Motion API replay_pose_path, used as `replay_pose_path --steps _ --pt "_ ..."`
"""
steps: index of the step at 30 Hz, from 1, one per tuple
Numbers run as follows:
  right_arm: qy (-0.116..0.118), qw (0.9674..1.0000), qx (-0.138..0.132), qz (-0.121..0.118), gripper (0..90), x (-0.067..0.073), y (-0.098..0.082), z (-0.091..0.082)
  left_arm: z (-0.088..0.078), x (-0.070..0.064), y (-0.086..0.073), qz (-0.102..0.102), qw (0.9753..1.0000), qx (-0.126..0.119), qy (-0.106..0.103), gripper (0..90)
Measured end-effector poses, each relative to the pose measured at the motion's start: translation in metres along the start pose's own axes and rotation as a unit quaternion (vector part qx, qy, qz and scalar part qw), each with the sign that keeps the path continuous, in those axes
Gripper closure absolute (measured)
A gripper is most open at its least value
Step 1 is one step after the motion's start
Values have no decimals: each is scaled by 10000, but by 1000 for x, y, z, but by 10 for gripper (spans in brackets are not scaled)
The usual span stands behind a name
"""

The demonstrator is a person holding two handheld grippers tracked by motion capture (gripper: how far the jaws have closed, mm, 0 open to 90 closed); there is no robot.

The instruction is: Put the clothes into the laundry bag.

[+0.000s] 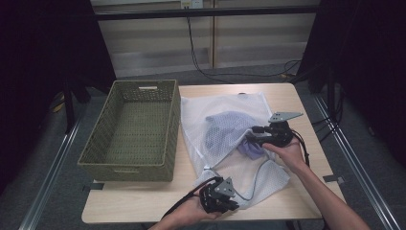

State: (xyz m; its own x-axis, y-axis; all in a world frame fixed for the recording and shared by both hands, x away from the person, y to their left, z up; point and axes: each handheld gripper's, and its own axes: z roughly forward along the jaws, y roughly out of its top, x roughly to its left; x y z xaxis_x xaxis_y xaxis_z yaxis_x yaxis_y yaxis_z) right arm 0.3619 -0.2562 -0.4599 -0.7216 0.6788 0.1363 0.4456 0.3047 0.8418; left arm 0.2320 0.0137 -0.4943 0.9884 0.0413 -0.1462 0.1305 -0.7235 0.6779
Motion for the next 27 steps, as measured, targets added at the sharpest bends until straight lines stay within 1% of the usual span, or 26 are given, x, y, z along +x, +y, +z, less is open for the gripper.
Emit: replay_pose_path --steps 1,2,3,5,6,8,10,12,13,14,15,17,18,19,22,23,27 --pt "-88 10000 36 7 490 -1 -1 1 0 0 0 -3 10000 -16 -5 897" --pt "-141 9999 7 32 500 -2 -1 1 0 0 0 -17 10000 -18 -17 897" --pt "-160 9999 -32 41 513 -3 -1 1 -1 0 0 -42 10000 32 -17 897" --pt "-134 9999 -30 73 526 -4 0 3 0 0 0 -41 10000 32 -32 897" --pt "-162 9999 -5 42 541 -3 1 5 -2 1 1 6 9999 121 -41 897" --pt "-183 9998 54 19 564 -2 1 9 0 0 0 -44 10000 25 -31 896" --pt "-220 9997 96 -5 583 0 1 13 -1 0 0 -39 10000 34 -27 896" --pt "-254 9997 59 -31 665 2 2 13 -1 0 0 -40 10000 36 -28 896" --pt "-327 9995 -17 -4 699 3 3 11 -1 0 0 -34 10000 35 -22 897" --pt "-307 9995 -94 32 752 3 5 9 -1 0 0 -38 10000 34 -25 896" --pt "-249 9996 -142 29 791 3 6 7 -1 1 1 -29 9999 94 -30 897" --pt "-182 9996 -198 24 841 4 8 4 -1 1 1 -22 9999 99 -28 896" --pt "-127 9997 -210 32 862 5 8 3 0 0 0 -50 10000 4 -25 896" --pt "-74 9997 -224 6 869 5 8 2 0 0 0 -46 10000 20 -22 896" --pt "44 9997 -246 30 880 7 10 -1 0 0 0 -43 10000 23 -31 896" --pt "83 9996 -258 28 881 8 11 -3 0 0 0 -55 10000 -8 -29 896" --pt "180 9992 -346 39 885 10 14 -11 0 0 0 -62 10000 -28 -31 896"
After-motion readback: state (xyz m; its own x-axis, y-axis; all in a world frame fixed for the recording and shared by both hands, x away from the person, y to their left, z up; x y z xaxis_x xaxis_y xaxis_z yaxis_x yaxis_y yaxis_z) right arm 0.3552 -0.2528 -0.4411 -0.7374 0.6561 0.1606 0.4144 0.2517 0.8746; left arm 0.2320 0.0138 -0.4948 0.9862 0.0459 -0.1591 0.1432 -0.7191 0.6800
